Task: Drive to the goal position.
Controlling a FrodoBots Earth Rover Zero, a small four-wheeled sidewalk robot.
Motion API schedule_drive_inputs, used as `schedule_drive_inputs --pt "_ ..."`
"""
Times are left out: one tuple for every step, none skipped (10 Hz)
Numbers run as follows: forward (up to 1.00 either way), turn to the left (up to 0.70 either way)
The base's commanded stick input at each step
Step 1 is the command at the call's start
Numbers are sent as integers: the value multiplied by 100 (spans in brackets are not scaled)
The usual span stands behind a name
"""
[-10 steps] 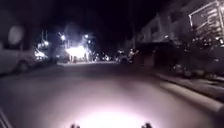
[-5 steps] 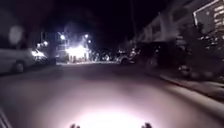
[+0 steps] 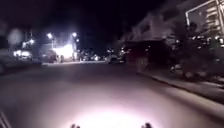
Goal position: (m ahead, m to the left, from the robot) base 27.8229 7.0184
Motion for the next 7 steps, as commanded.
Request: schedule_drive_inputs --pt "70 0" --pt "70 0" --pt "70 0" --pt "70 0" --pt "70 0" --pt "70 0" --pt "70 0"
